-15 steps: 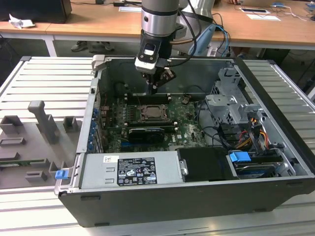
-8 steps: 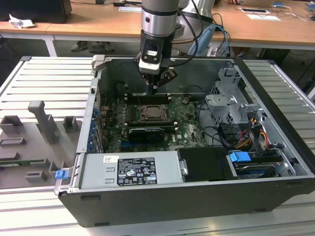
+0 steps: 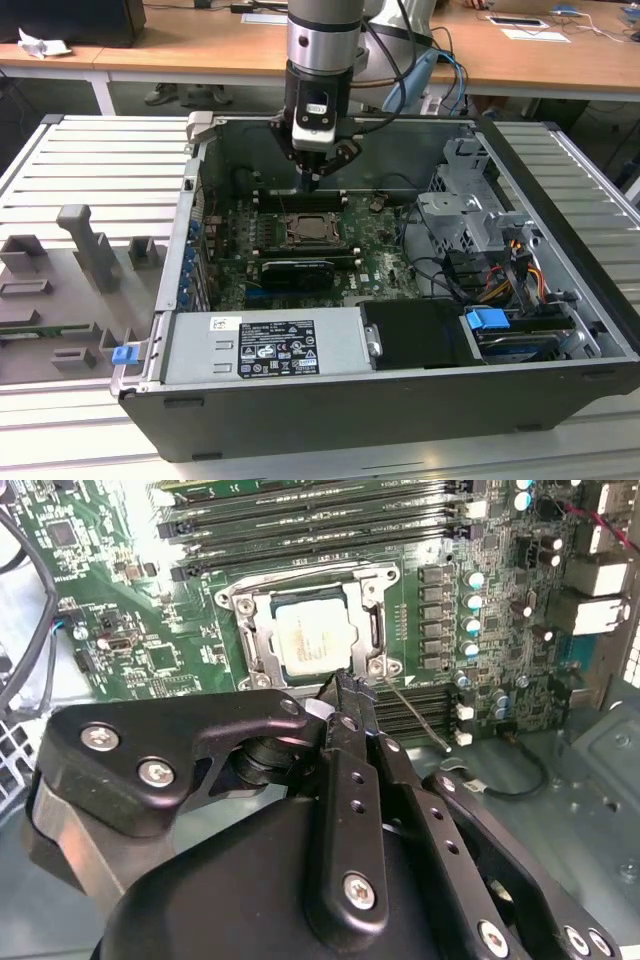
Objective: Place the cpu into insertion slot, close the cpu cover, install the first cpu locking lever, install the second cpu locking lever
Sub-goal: 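Install the first cpu locking lever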
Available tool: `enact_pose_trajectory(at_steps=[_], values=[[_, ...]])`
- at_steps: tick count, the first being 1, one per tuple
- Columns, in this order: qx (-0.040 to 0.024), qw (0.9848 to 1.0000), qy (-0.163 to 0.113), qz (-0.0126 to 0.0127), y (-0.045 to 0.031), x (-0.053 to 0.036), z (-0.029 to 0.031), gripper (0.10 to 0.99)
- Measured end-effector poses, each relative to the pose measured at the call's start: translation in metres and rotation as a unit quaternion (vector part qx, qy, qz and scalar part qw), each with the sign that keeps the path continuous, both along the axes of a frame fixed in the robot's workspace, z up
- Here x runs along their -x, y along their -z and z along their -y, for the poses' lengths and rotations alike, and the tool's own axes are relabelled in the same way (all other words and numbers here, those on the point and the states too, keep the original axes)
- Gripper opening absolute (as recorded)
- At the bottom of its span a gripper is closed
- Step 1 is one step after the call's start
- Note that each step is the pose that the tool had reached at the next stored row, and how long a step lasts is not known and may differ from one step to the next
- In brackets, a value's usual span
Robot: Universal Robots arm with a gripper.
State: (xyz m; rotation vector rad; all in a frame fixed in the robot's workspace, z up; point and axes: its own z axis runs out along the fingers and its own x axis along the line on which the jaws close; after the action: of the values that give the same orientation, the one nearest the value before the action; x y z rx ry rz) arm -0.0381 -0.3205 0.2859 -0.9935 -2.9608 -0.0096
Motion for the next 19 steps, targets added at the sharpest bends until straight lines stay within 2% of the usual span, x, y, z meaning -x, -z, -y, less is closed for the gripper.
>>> enact_pose_trajectory(at_steps=[6, 16, 19], values=[[0.0, 0.9996, -0.028, 0.0, 0.0, 0.0, 0.0, 0.106], [0.0, 0.9986, -0.053, 0.0, 0.0, 0.0, 0.0, 0.106], [0.0, 0.9979, -0.066, 0.0, 0.0, 0.0, 0.0, 0.106]])
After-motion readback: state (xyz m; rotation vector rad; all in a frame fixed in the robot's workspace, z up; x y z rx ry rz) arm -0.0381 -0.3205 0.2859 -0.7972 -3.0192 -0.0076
